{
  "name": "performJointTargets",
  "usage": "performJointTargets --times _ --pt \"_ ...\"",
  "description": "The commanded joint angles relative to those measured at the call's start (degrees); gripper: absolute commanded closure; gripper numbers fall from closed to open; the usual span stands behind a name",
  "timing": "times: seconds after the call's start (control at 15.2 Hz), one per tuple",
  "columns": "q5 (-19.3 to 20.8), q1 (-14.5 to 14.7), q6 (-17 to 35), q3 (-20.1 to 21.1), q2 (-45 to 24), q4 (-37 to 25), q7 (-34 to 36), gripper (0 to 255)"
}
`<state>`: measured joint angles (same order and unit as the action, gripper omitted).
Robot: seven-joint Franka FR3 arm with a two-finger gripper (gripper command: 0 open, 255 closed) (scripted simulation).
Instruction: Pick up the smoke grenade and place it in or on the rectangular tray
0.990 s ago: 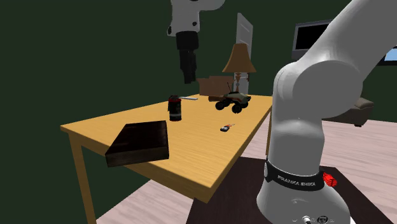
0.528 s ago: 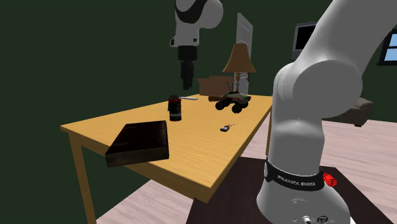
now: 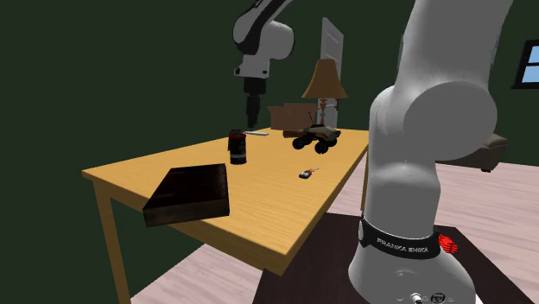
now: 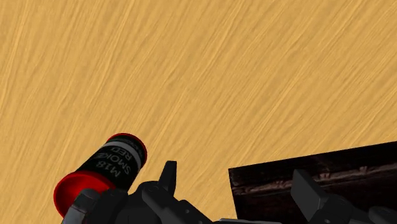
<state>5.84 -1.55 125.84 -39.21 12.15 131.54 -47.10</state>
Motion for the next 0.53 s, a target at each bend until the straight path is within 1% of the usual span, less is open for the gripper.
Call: performJointTargets --times 0.0,0.13,0.26,0.33,0.46 --pt "-4.8 1.0 2.2 -3.0 -5.1 -2.8 -6.0 0" --pt "-11.1 1.3 3.2 -5.3 -10.7 -6.3 -12.3 0" --pt "-18.0 0.5 3.3 -6.4 -16.7 -10.4 -18.9 0" --pt "-21.5 -0.5 3.0 -6.3 -19.7 -12.5 -22.0 0" --pt "-27.6 -3.6 2.0 -5.1 -25.4 -17.2 -27.5 0"
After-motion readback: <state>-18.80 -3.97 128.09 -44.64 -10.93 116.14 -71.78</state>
